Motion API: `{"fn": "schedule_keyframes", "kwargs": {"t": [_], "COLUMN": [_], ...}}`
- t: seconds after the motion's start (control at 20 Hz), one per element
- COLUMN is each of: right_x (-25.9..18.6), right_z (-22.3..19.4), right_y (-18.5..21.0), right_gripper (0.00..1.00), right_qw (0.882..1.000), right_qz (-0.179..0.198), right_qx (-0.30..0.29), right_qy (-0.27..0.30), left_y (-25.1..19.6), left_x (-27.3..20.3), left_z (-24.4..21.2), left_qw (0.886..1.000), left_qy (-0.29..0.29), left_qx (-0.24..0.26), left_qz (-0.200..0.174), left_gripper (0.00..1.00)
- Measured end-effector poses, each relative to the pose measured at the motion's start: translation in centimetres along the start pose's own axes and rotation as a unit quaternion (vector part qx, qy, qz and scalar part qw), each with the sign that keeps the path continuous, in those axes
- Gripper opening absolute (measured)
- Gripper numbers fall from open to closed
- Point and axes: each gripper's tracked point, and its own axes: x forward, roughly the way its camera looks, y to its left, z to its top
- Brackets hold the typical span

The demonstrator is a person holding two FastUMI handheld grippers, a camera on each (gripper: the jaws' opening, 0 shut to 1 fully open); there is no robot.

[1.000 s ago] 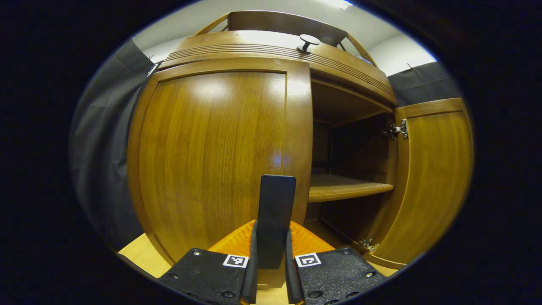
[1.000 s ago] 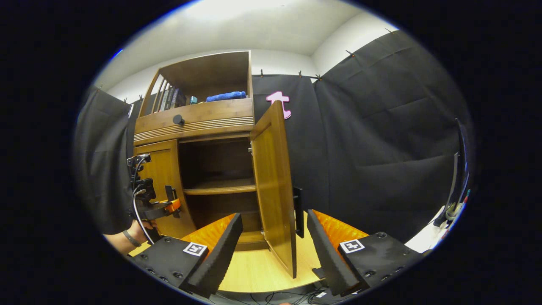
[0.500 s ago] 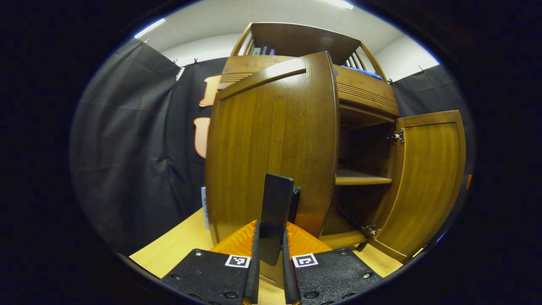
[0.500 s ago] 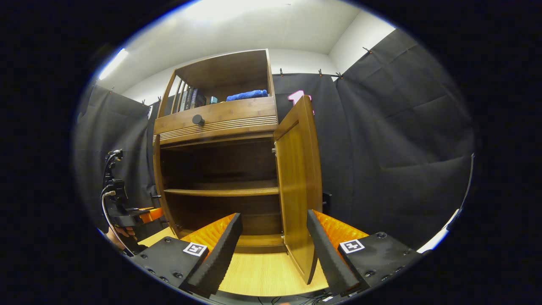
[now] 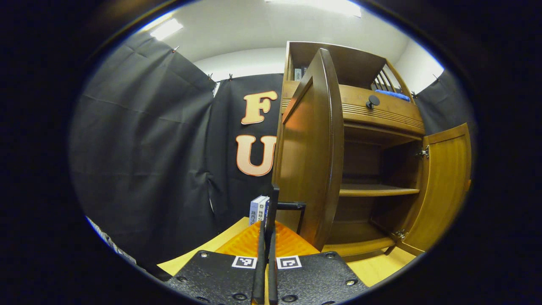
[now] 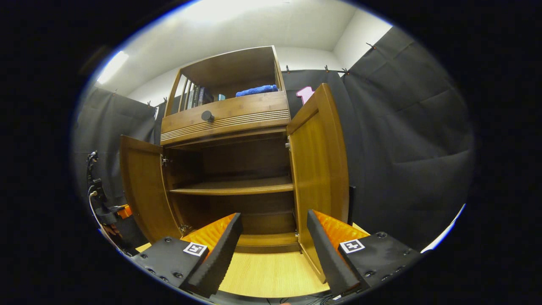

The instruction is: Open the right door of the double-door shoe cabinet with the right hand, and open the left door with the left hand.

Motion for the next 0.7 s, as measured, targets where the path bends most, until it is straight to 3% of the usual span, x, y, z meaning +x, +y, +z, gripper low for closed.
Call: {"fn": "schedule_keyframes", "kwargs": {"t": [0.05,0.1,0.25,0.3,0.4,0.5,0.7], "right_x": [0.1,0.4,1.2,1.6,2.0,2.5,2.7], "right_z": [-0.1,0.1,-0.2,-0.3,-0.4,-0.7,-1.0], "right_y": [0.4,0.7,1.7,2.0,3.0,3.8,5.4], "right_gripper": [0.94,0.95,1.0,0.97,0.94,1.0,0.94], "right_qw": [1.0,1.0,1.0,1.0,1.0,1.0,1.0], "right_qz": [0.0,0.0,-0.003,-0.003,0.0,0.0,0.007], "right_qx": [0.001,0.0,-0.007,-0.008,-0.006,-0.004,-0.009], "right_qy": [-0.001,-0.004,-0.005,-0.004,-0.006,-0.007,0.0], "left_y": [0.6,0.9,2.9,3.3,3.7,4.1,4.0], "left_x": [0.2,0.3,0.5,0.5,0.6,1.2,1.3], "left_z": [0.1,0.1,0.4,0.3,0.6,0.5,0.2], "left_qw": [1.0,1.0,0.998,0.997,0.995,0.992,0.983], "left_qy": [0.0,-0.001,-0.007,-0.008,-0.019,-0.024,-0.027], "left_qx": [0.0,0.0,0.0,-0.002,0.007,0.024,0.016], "left_qz": [-0.013,-0.03,-0.06,-0.071,-0.098,-0.119,-0.184], "left_gripper": [0.04,0.0,0.04,0.0,0.11,0.09,0.07]}}
